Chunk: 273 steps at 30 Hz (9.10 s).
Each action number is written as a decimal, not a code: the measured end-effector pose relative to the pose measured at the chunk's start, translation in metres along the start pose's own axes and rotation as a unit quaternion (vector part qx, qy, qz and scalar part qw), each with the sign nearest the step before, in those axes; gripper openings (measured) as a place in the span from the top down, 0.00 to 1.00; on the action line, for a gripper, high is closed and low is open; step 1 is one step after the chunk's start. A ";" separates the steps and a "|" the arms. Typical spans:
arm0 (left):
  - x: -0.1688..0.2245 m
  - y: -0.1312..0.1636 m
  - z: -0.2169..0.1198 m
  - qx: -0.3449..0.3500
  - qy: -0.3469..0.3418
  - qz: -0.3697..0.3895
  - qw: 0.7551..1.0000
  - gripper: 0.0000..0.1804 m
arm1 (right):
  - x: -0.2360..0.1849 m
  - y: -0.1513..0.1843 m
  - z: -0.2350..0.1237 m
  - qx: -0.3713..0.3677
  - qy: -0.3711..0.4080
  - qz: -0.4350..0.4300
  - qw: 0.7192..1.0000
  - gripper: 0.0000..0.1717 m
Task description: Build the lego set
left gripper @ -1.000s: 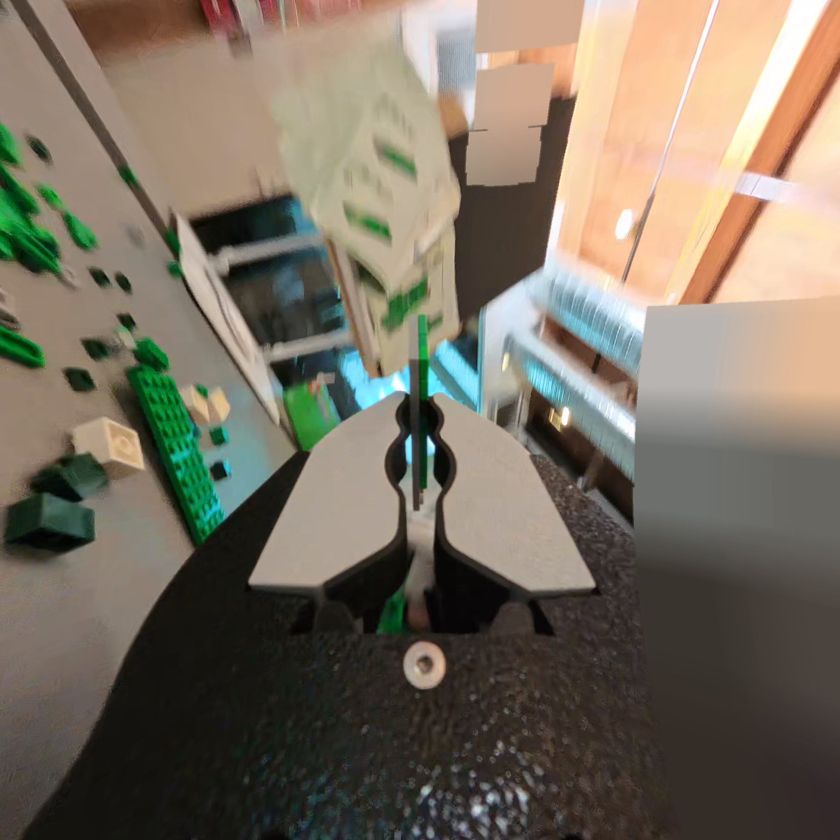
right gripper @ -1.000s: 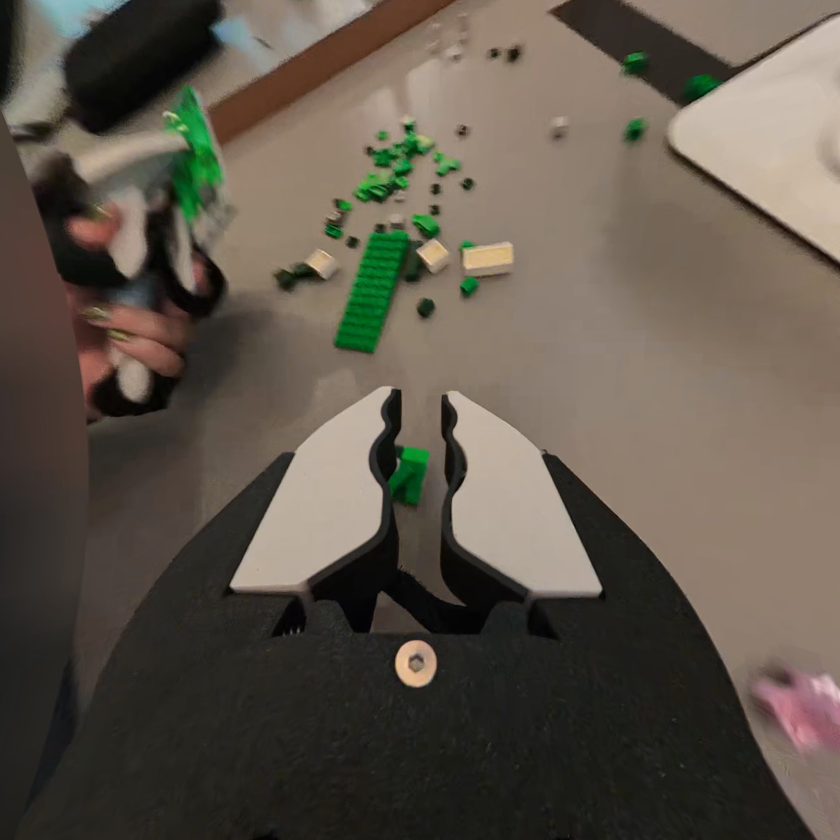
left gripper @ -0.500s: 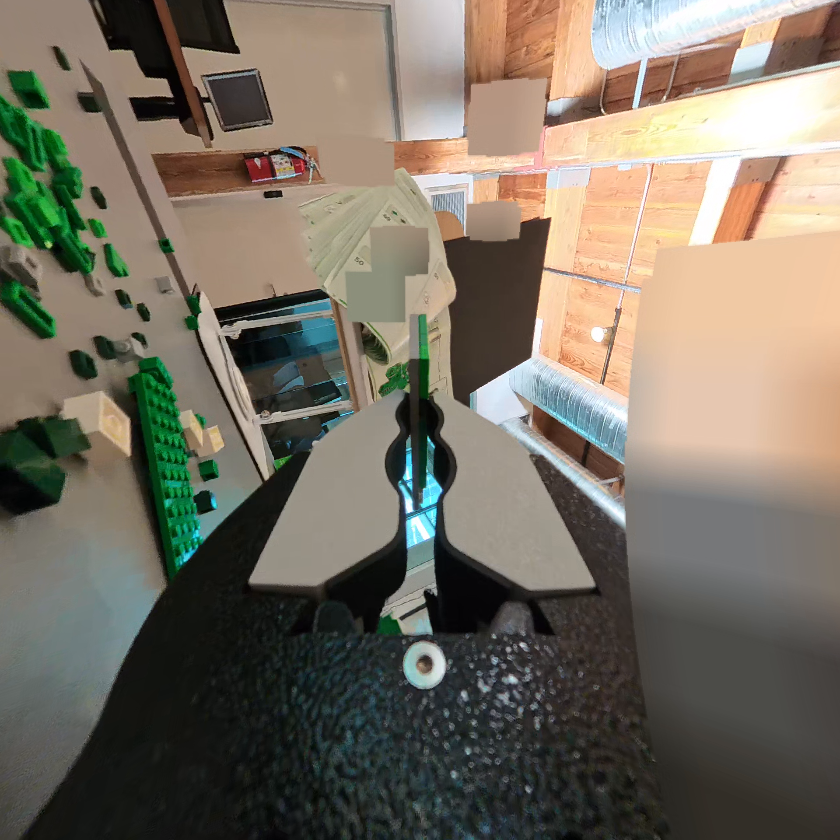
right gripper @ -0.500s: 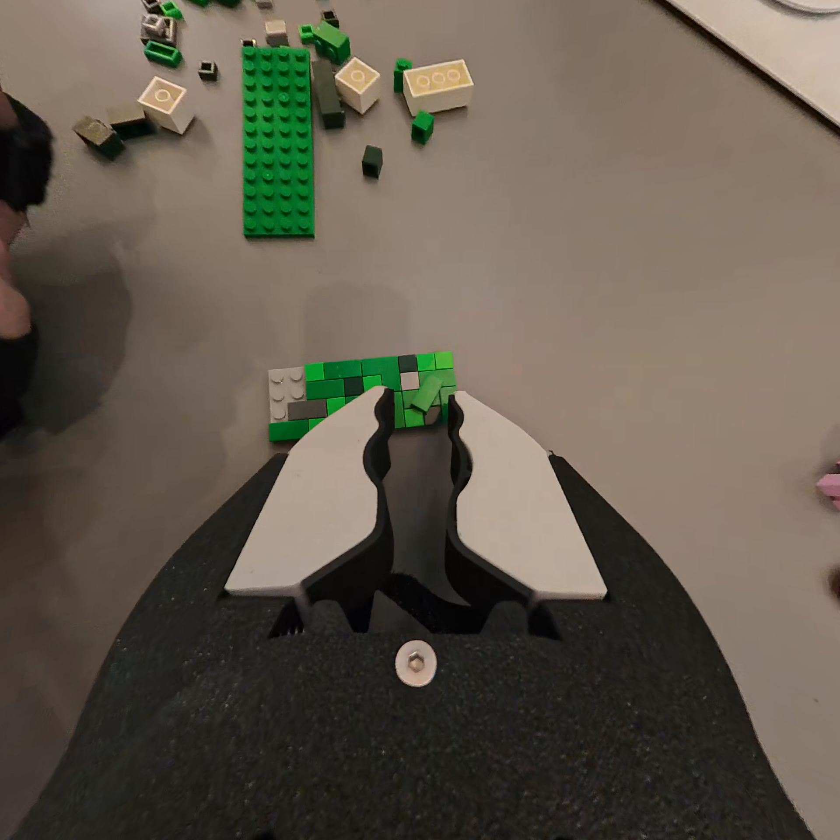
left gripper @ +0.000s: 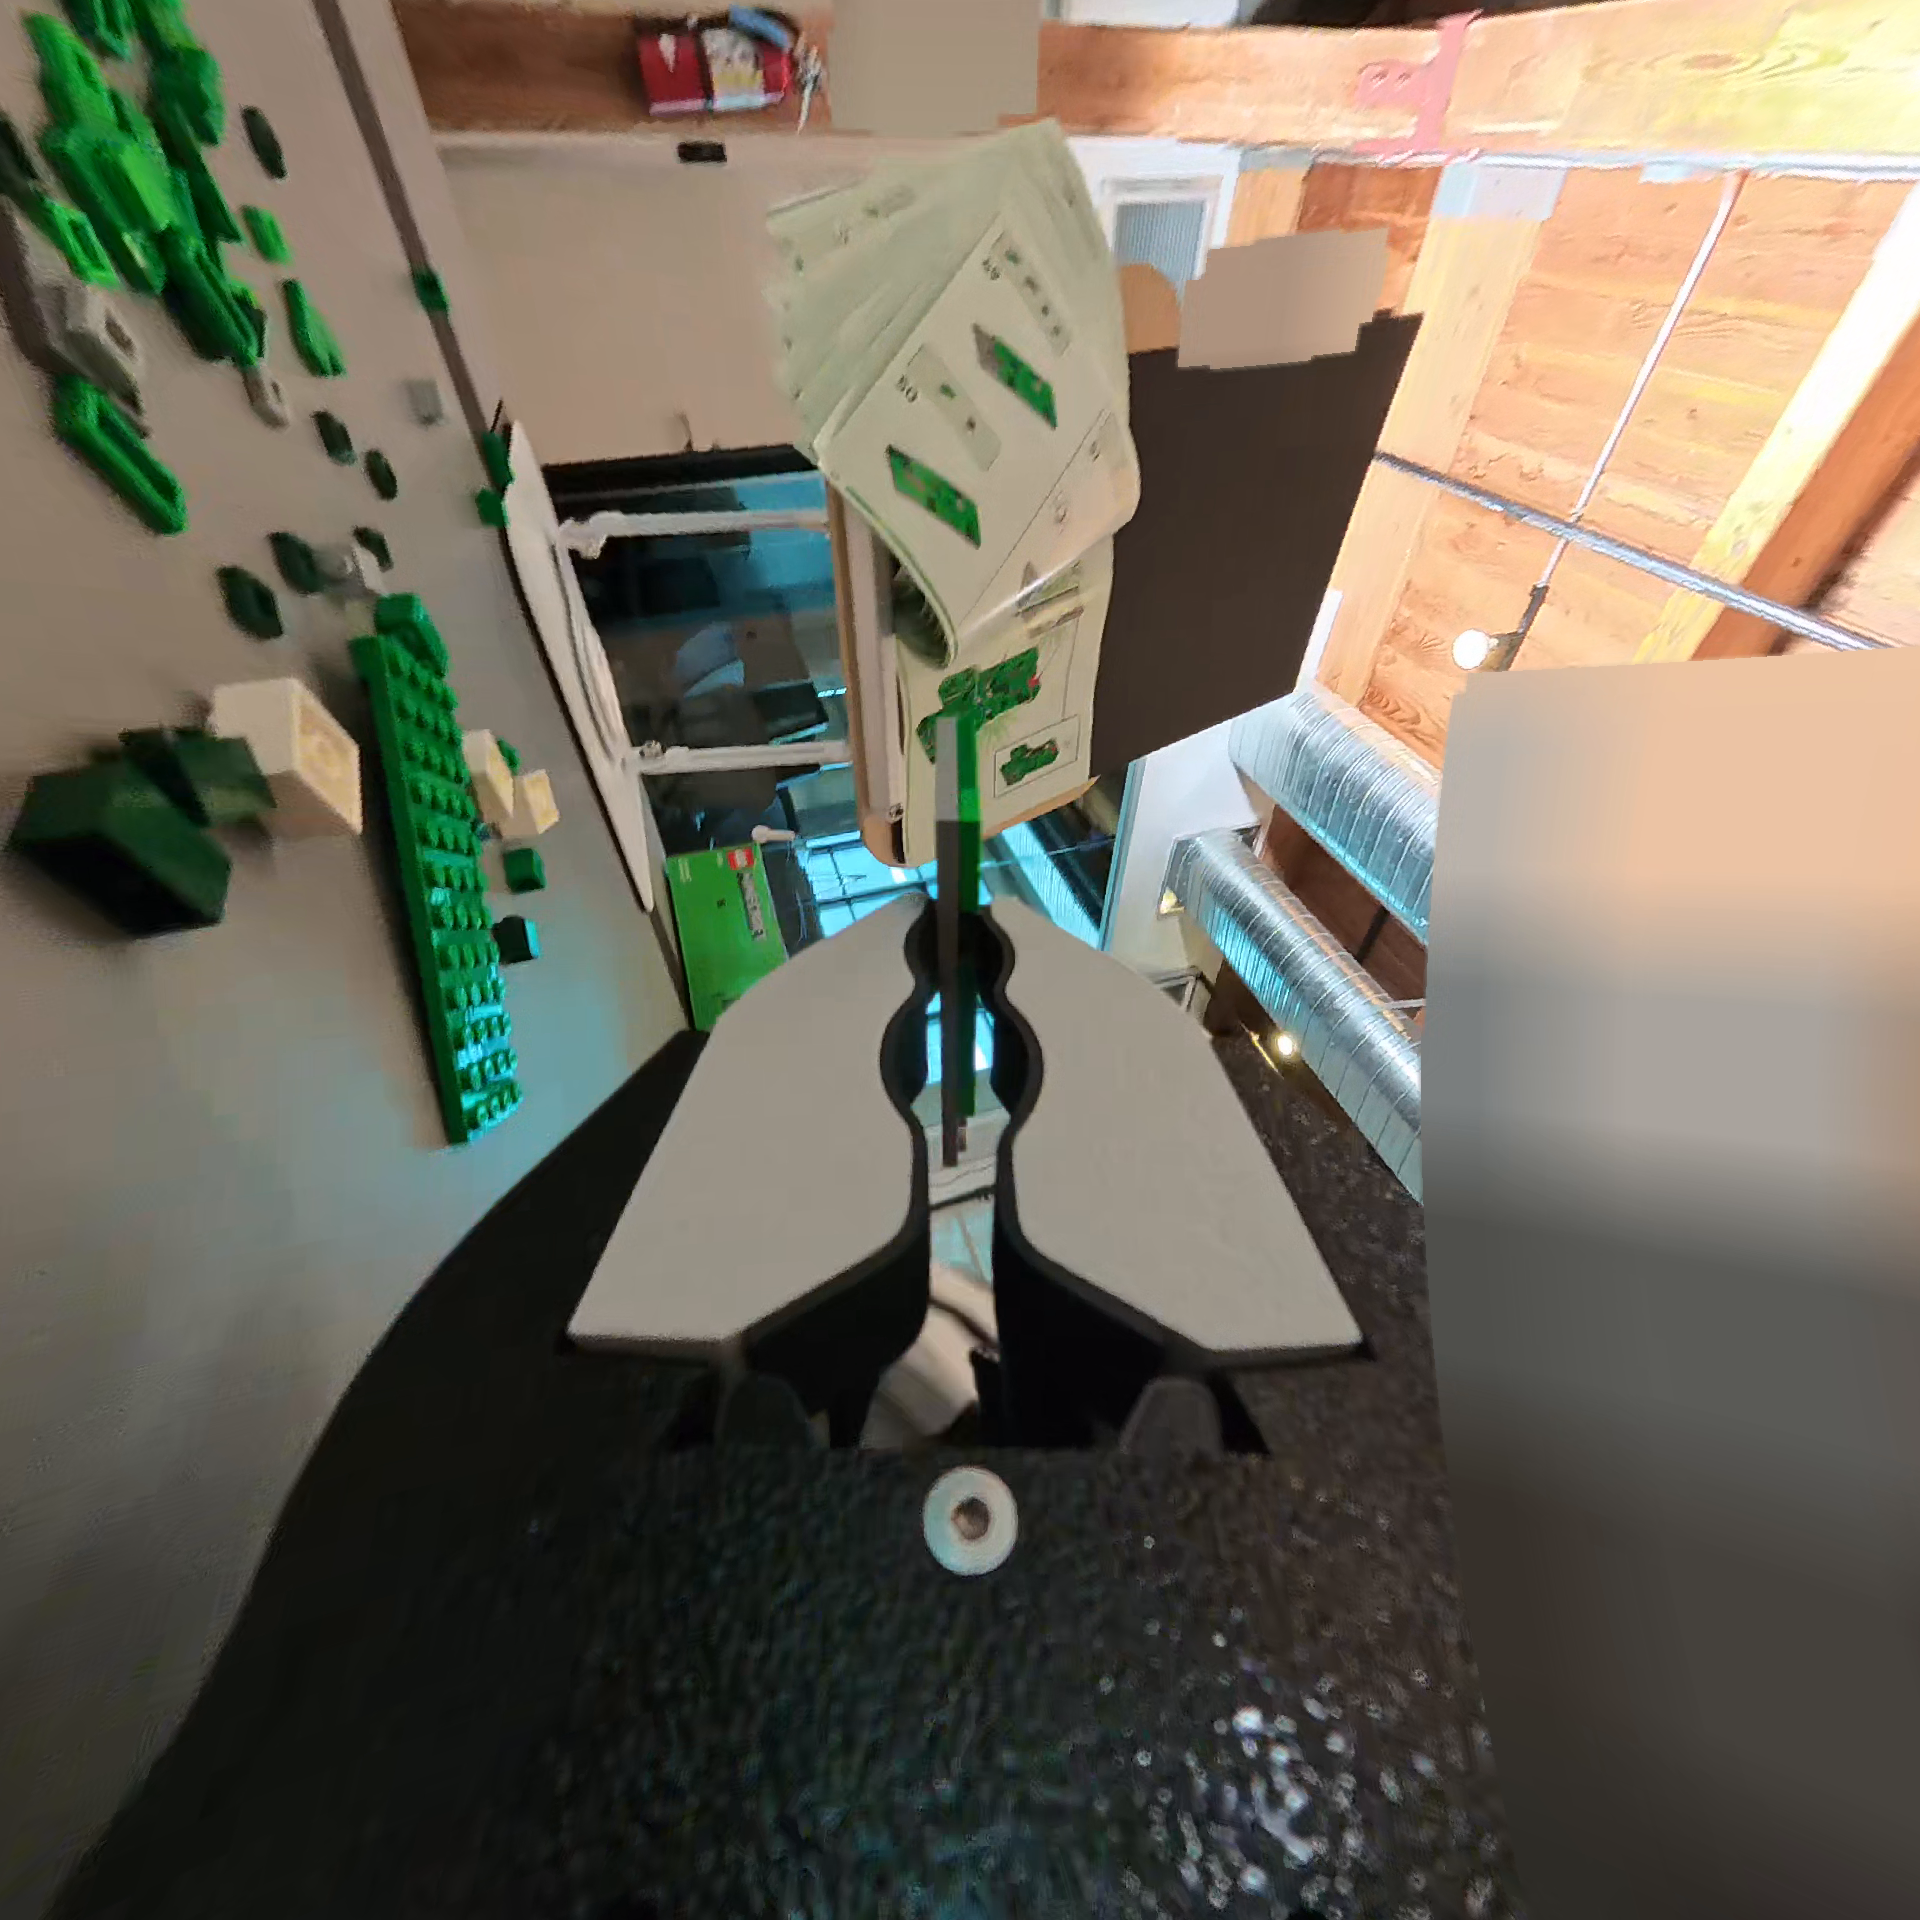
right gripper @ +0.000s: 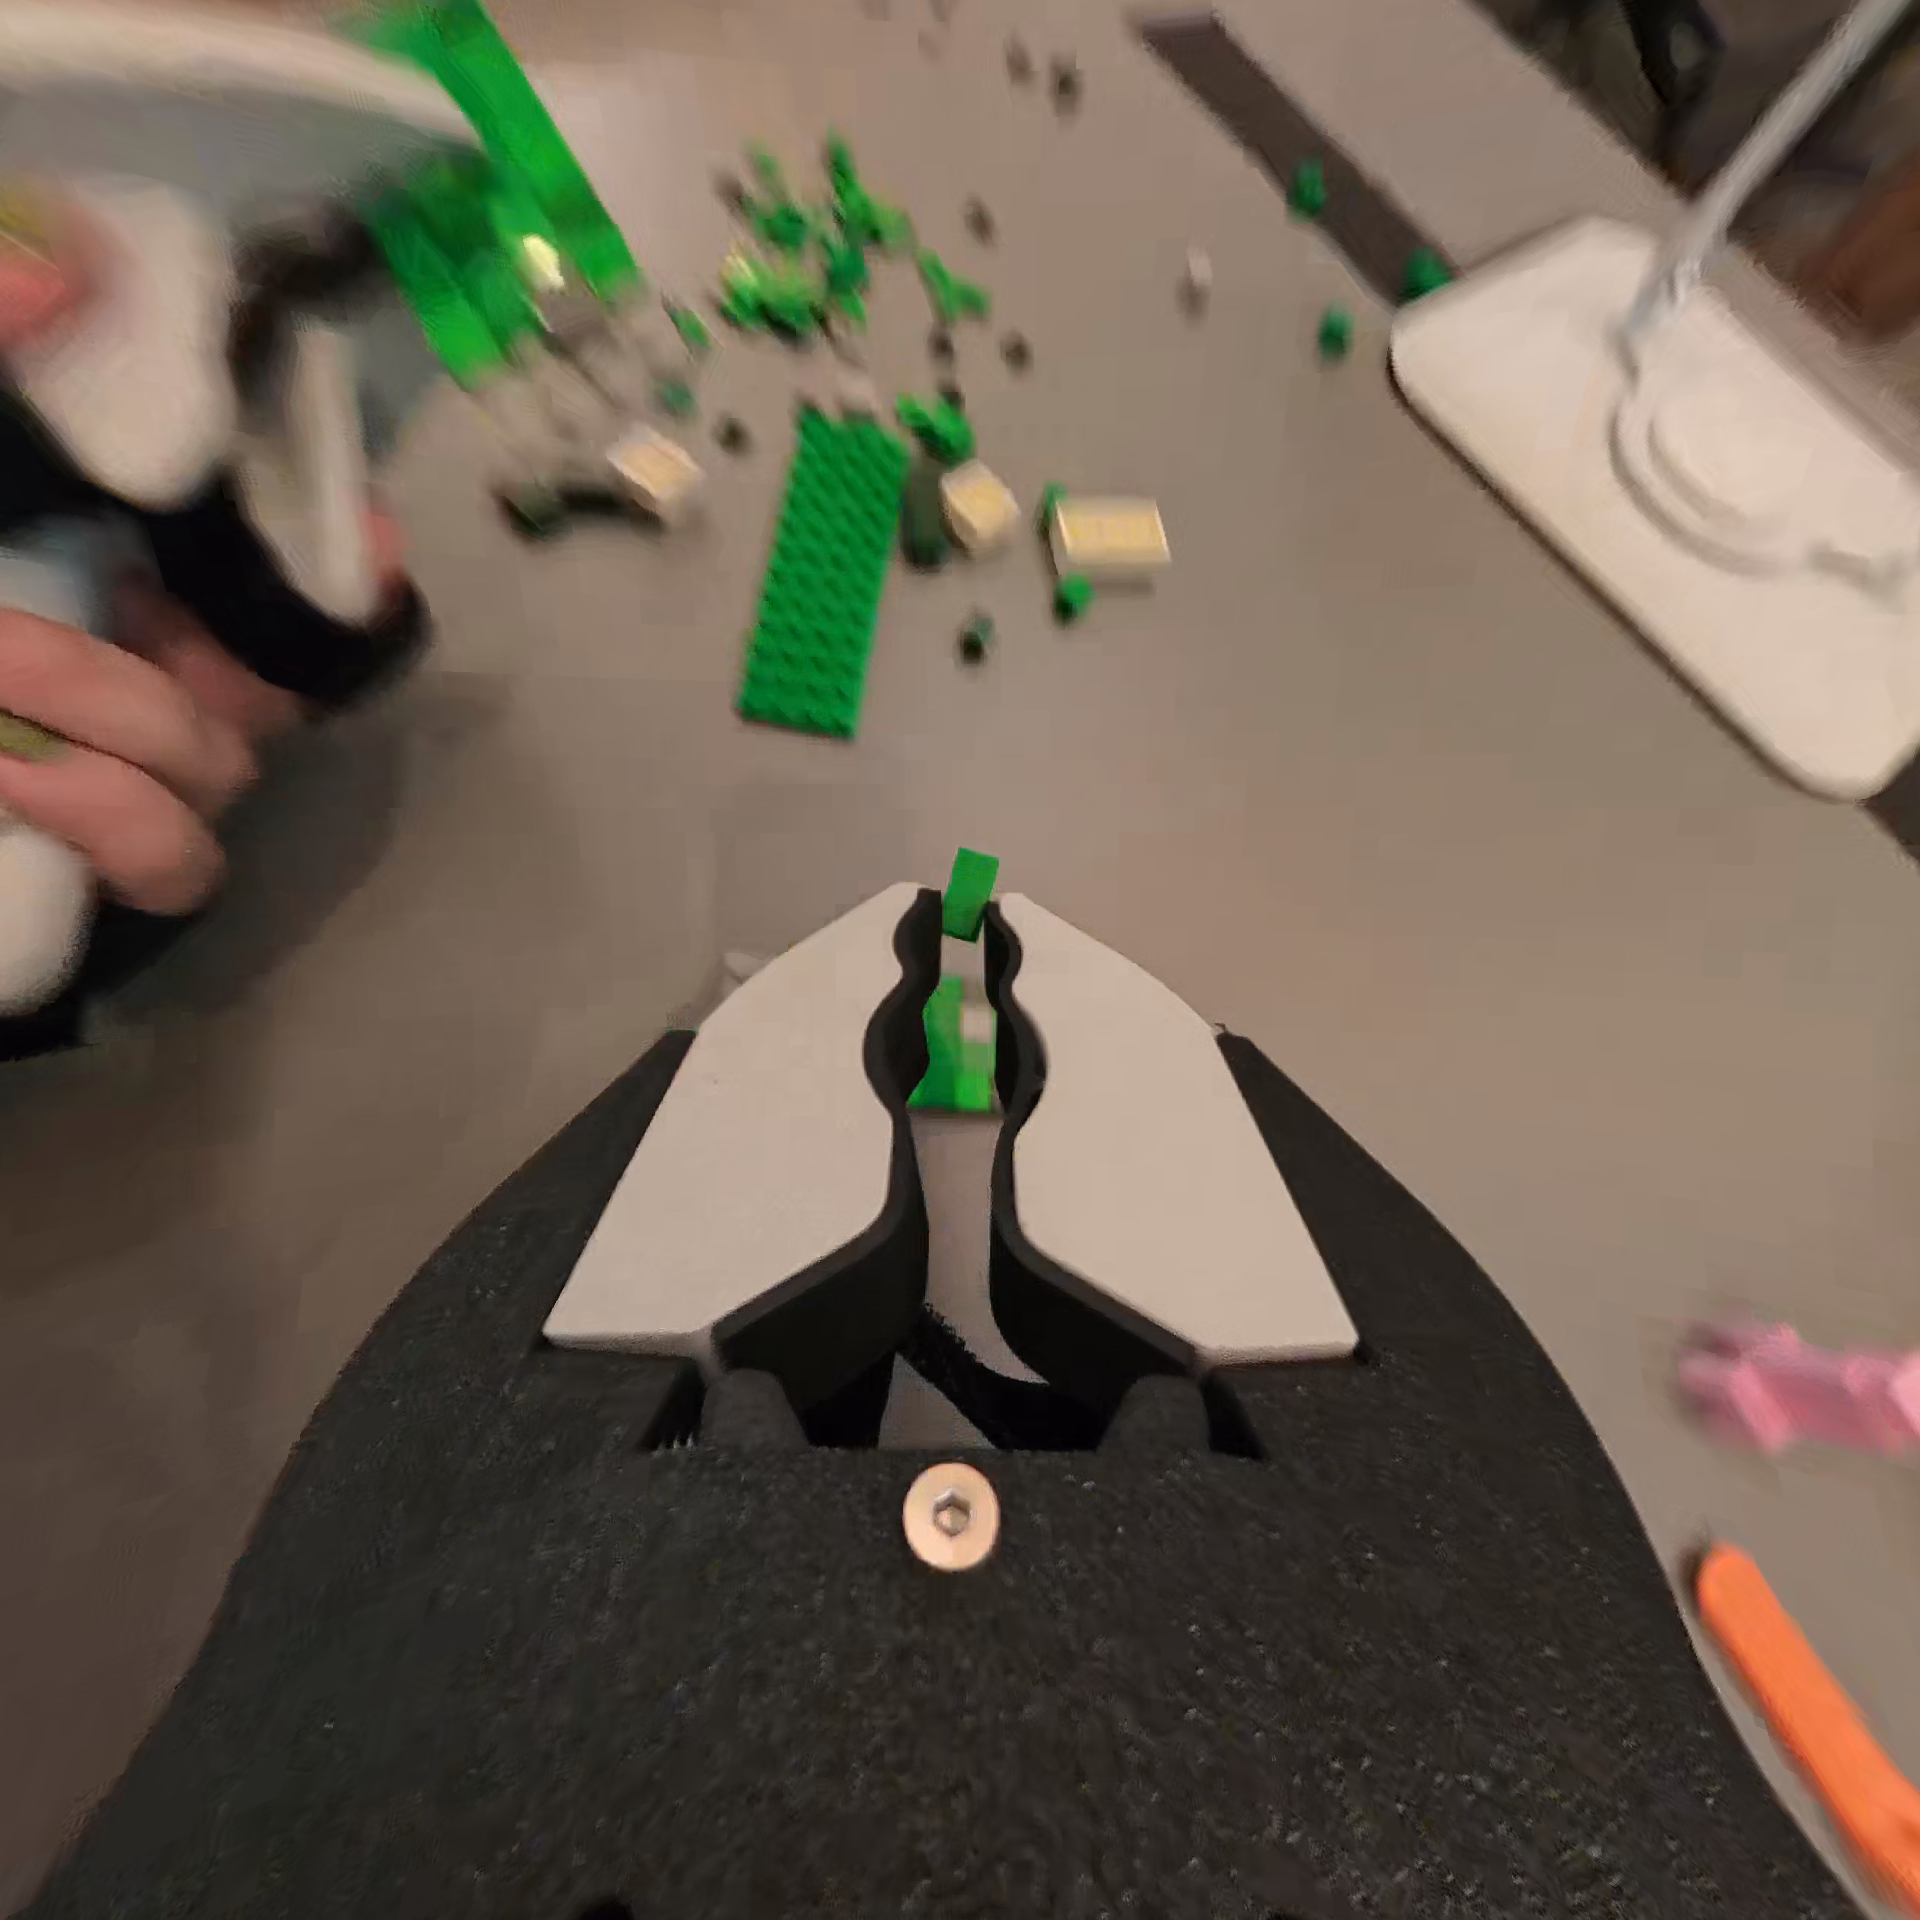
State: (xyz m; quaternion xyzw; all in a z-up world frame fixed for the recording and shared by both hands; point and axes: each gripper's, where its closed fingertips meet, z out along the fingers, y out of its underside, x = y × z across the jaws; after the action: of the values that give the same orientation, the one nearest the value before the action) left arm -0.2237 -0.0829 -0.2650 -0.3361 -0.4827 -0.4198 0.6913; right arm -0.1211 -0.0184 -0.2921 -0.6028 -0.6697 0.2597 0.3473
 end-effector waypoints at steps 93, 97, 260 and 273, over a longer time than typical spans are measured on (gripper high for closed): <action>-0.001 0.078 -0.037 -0.174 -0.037 -0.102 0.979 0.97 | -0.071 -0.031 -0.038 0.040 -0.418 0.392 0.819 0.96; 0.000 0.078 -0.036 -0.169 -0.029 -0.105 0.979 0.97 | -0.071 -0.033 -0.038 0.079 -0.392 0.390 0.830 0.96; 0.004 -0.150 0.059 0.024 -0.090 0.706 0.702 0.80 | 0.150 -0.037 0.015 0.365 0.142 0.114 0.913 0.80; 0.007 -0.171 0.057 0.038 -0.114 0.748 0.652 0.80 | 0.139 -0.039 0.023 0.346 0.132 0.076 0.926 0.83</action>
State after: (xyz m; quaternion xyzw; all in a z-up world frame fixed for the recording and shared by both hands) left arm -0.3990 -0.1072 -0.2307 -0.6023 -0.1582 0.3004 0.7224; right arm -0.1676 0.1152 -0.2550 -0.5228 -0.4384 0.4195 0.5987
